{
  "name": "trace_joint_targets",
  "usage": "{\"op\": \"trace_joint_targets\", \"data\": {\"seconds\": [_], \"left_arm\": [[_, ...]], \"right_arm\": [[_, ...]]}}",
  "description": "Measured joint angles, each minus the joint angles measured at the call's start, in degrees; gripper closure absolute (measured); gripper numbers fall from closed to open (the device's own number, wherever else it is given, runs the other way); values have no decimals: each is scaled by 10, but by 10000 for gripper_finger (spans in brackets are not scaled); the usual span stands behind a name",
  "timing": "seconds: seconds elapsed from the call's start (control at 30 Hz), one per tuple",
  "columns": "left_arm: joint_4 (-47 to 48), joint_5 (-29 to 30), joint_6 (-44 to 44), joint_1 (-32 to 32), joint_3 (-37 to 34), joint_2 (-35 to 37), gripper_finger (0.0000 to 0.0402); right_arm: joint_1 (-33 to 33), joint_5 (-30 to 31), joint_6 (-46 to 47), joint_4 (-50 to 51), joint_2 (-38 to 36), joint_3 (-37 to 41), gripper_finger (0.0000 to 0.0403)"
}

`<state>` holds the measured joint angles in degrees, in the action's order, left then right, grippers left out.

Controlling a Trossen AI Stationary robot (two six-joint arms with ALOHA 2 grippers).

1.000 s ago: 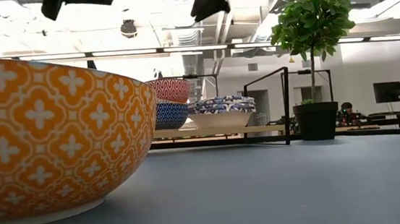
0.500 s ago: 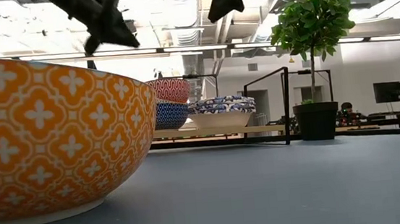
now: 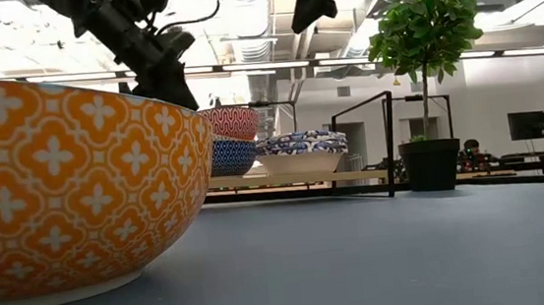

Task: Place and stack bowls onto a shelf
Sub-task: Adjust the left stacked bowls on the shelf

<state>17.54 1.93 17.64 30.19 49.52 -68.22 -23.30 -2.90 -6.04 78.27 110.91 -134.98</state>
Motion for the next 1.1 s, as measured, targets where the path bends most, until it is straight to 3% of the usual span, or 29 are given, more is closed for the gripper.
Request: {"op": "trace_joint_targets", "data": {"seconds": [0.17,0.53,0.7,0.83,1.1], "left_arm": [[45,56,29,35,0,0,401],[40,-7,-18,41,0,-25,401],[24,5,-42,41,3,-66,401],[21,2,-46,41,4,-57,401],[37,-106,-44,44,23,-21,401]], "right_arm": [[0,0,0,0,0,0,317],[0,0,1,-7,0,0,317],[0,-1,1,-6,0,0,317],[0,-1,1,-5,0,0,317],[0,-1,0,-3,0,0,317]]}}
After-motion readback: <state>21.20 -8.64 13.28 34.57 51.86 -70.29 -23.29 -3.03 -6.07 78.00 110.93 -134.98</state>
